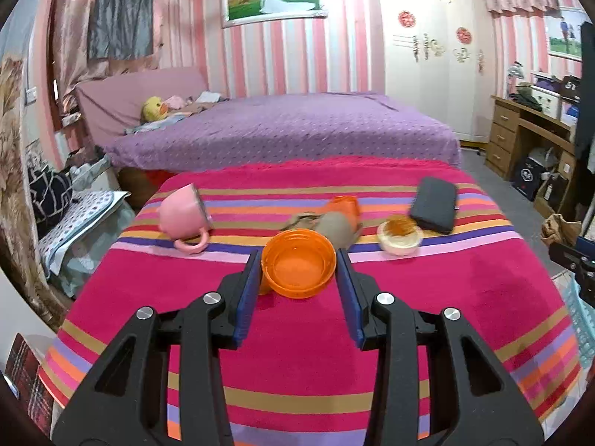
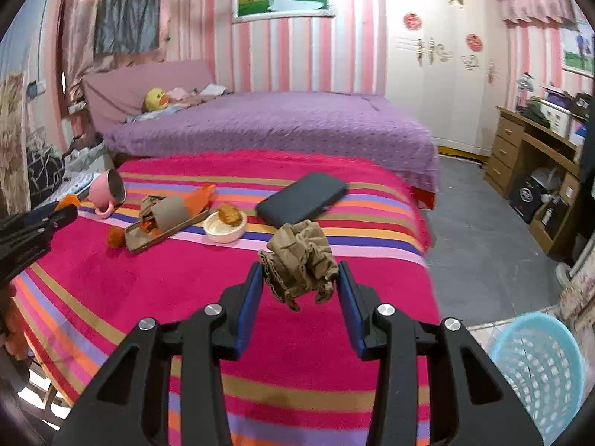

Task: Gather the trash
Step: 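Carry the orange cap and crumpled paper over the light-blue basket with both tools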

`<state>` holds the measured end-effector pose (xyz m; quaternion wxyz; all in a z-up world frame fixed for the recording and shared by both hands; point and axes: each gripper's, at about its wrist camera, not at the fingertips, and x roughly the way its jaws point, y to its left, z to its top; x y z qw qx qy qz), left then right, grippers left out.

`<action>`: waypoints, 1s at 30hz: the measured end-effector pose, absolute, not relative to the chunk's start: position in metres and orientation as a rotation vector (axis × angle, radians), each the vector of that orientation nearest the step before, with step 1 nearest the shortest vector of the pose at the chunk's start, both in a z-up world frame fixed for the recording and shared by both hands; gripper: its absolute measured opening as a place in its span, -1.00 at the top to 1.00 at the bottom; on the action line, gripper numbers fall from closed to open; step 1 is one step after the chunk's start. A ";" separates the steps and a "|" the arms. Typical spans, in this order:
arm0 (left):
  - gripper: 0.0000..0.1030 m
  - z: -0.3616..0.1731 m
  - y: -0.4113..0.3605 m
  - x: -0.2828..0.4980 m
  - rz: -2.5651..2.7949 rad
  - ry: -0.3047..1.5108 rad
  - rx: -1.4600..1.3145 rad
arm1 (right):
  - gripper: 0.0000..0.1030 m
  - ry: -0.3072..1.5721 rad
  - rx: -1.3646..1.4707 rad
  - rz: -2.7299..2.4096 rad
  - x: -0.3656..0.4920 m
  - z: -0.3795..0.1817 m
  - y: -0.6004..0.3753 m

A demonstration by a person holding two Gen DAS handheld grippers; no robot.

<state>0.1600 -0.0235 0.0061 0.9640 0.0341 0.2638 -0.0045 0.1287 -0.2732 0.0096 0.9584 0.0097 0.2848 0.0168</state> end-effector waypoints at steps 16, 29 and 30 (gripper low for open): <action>0.24 0.001 -0.103 0.133 -0.122 0.519 0.114 | 0.21 0.548 0.076 -0.112 0.054 0.010 -0.366; 0.24 -0.003 -0.136 0.135 -0.201 0.565 0.090 | 0.21 0.546 0.081 -0.186 0.041 0.002 -0.421; 0.24 -0.003 -0.140 0.136 -0.208 0.568 0.091 | 0.21 0.546 0.083 -0.195 0.040 0.001 -0.426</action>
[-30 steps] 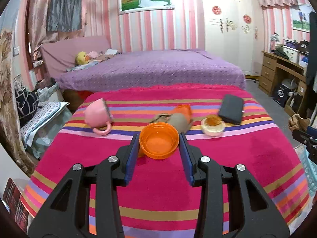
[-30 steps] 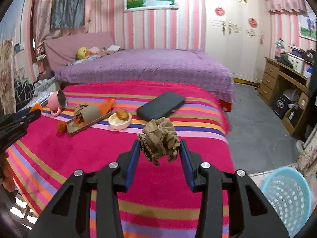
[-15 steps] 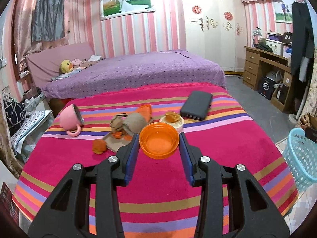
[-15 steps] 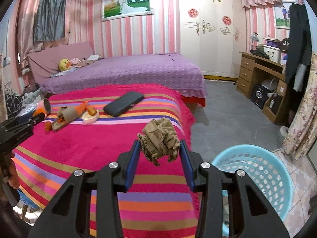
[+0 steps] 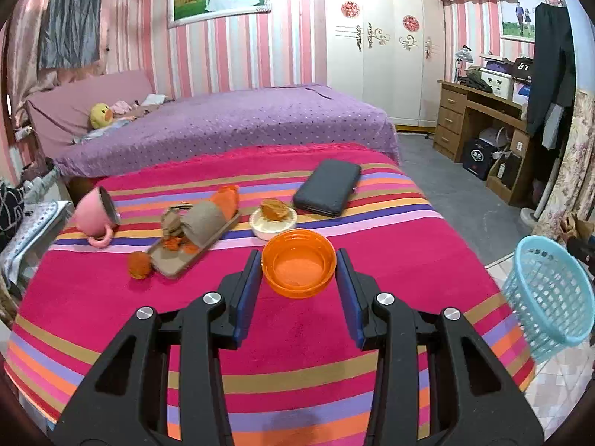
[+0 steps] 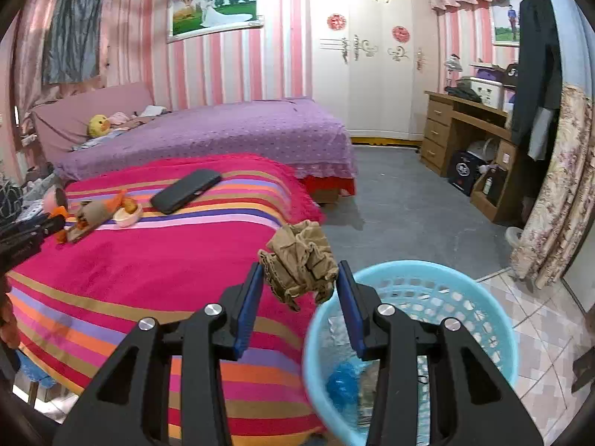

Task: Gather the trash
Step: 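Carry the orange cap and crumpled paper over the light-blue basket with both tools, then open both tools over the basket, dropping the cap and paper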

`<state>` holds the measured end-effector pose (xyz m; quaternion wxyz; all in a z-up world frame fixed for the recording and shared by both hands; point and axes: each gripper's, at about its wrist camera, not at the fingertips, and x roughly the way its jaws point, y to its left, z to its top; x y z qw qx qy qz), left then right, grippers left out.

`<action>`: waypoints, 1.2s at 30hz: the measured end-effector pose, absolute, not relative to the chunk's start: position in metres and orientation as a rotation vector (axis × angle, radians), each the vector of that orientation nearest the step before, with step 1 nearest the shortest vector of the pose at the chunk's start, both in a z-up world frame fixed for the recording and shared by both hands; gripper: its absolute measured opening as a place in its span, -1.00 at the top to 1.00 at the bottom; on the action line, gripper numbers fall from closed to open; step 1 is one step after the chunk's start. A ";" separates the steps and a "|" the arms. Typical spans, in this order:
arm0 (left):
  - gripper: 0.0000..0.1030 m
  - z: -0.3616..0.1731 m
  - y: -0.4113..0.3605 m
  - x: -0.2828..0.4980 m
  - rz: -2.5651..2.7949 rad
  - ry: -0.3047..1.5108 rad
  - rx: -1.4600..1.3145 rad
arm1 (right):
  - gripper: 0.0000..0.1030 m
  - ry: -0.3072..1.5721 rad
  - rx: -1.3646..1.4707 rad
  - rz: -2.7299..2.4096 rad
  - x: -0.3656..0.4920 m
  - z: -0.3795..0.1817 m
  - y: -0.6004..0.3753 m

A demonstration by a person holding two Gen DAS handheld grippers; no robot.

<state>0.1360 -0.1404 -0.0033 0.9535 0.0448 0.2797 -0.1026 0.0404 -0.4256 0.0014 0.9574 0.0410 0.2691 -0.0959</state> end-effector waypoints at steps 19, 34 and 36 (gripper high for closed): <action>0.24 -0.023 -0.336 0.124 -0.526 0.555 0.208 | 0.21 0.602 0.127 -0.370 0.002 -0.029 -0.546; 0.24 -0.052 -0.448 0.100 -0.715 0.614 0.295 | 0.21 0.616 0.188 -0.440 -0.026 -0.048 -0.595; 0.24 -0.059 -0.458 0.099 -0.729 0.626 0.310 | 0.21 0.614 0.196 -0.439 -0.028 -0.049 -0.597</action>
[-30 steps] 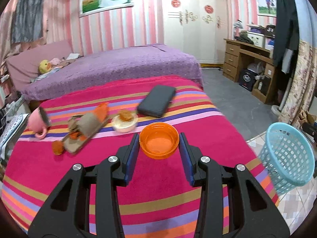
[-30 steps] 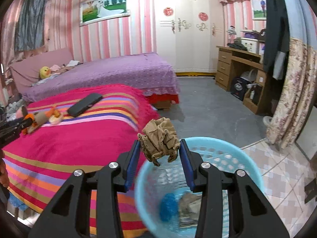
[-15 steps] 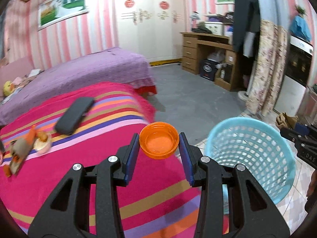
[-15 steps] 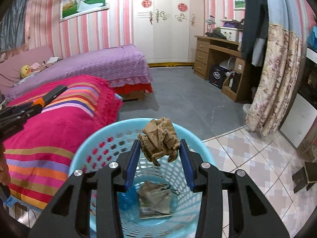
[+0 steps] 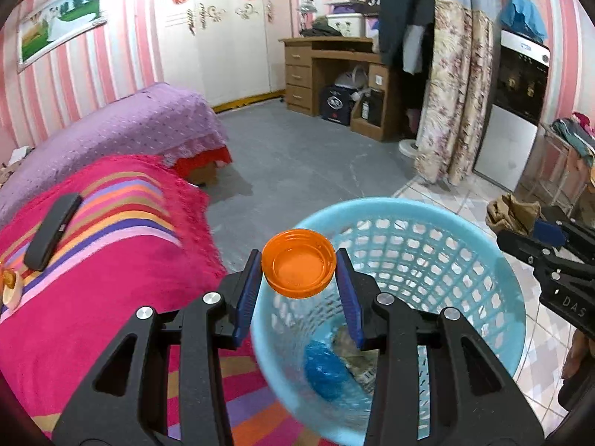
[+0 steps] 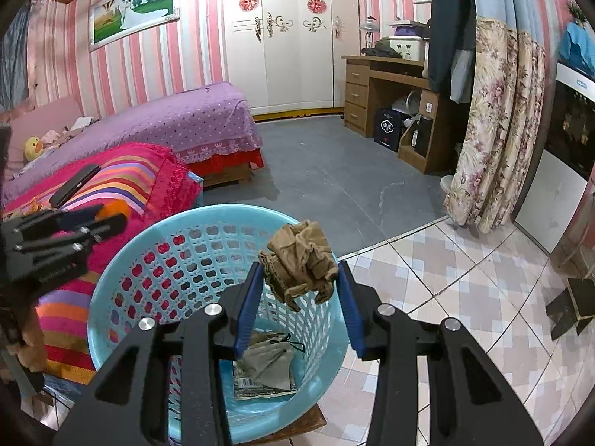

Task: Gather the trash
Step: 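Open both tools over the basket, dropping the cap and paper, then move both tools back over the bed toward the tray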

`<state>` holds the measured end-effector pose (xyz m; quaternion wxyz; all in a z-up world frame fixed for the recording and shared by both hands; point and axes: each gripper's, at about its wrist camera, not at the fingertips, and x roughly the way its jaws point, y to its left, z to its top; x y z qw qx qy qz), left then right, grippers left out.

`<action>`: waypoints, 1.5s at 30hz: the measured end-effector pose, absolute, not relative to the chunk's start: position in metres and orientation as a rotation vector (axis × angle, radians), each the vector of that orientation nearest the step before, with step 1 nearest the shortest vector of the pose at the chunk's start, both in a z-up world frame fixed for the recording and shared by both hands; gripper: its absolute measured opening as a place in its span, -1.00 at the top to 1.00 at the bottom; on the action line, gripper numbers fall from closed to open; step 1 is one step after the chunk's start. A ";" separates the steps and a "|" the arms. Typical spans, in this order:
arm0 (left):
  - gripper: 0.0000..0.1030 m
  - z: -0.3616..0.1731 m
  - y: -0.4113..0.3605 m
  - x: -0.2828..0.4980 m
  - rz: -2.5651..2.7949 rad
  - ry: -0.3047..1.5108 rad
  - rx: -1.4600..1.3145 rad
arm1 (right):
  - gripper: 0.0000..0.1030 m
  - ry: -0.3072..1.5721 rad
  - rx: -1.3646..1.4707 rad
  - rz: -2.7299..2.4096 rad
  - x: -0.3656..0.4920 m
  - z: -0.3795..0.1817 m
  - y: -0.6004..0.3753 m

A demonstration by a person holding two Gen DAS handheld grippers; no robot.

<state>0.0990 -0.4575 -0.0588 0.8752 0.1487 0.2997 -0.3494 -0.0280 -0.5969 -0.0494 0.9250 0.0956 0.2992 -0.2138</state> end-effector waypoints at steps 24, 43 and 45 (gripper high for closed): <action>-0.83 -0.045 -0.377 0.142 -0.545 0.590 0.239 | -0.38 0.609 0.235 -0.380 -0.005 -0.064 -0.585; -0.89 -0.004 -0.291 0.120 -0.429 0.508 0.215 | -0.85 0.528 0.168 -0.346 0.012 -0.025 -0.517; -0.89 0.002 -0.272 0.122 -0.404 0.507 0.206 | -0.85 0.517 0.171 -0.326 0.016 -0.021 -0.507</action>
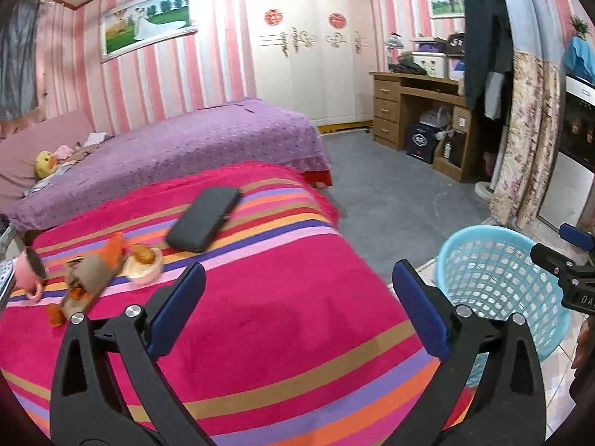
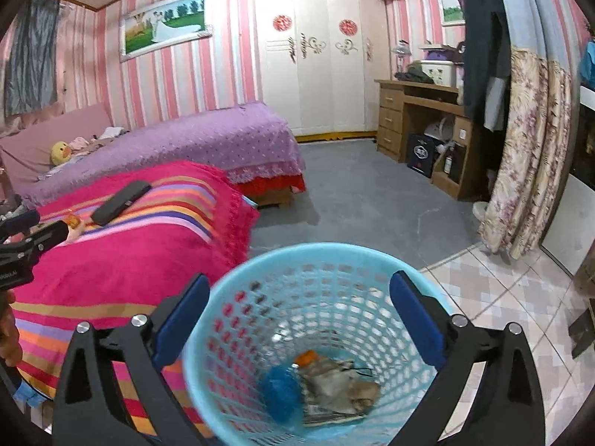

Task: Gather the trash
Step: 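Move both tools back over the bed toward the tray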

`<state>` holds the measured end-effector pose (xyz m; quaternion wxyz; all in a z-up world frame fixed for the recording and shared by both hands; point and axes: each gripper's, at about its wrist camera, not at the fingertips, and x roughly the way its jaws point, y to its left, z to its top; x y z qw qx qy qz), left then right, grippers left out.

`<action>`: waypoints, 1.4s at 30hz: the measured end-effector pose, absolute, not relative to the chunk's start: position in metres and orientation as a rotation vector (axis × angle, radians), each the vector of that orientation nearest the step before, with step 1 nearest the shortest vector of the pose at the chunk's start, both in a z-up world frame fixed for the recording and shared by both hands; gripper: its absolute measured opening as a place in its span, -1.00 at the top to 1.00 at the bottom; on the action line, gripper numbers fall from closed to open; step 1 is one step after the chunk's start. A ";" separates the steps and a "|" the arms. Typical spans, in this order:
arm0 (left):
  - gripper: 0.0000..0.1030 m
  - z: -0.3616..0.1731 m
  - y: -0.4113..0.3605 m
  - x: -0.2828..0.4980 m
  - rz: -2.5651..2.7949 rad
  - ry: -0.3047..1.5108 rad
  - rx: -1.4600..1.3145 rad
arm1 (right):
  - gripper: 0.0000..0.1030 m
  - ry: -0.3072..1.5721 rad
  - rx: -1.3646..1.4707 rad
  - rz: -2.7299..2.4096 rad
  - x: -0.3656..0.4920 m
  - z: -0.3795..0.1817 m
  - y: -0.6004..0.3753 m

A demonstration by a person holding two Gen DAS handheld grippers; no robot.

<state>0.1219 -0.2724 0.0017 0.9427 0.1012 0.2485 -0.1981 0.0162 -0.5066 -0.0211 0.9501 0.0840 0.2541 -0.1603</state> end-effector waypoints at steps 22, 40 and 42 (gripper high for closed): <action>-0.89 -0.008 -0.078 0.161 -0.140 0.541 0.095 | -0.85 0.531 0.125 -0.185 0.069 -0.017 -0.397; -0.89 -0.036 0.018 0.196 0.016 0.610 0.078 | -0.85 0.590 0.018 -0.110 0.132 -0.030 -0.307; -0.89 -0.040 0.025 0.200 0.034 0.621 0.077 | -0.85 0.599 0.005 -0.096 0.140 -0.032 -0.296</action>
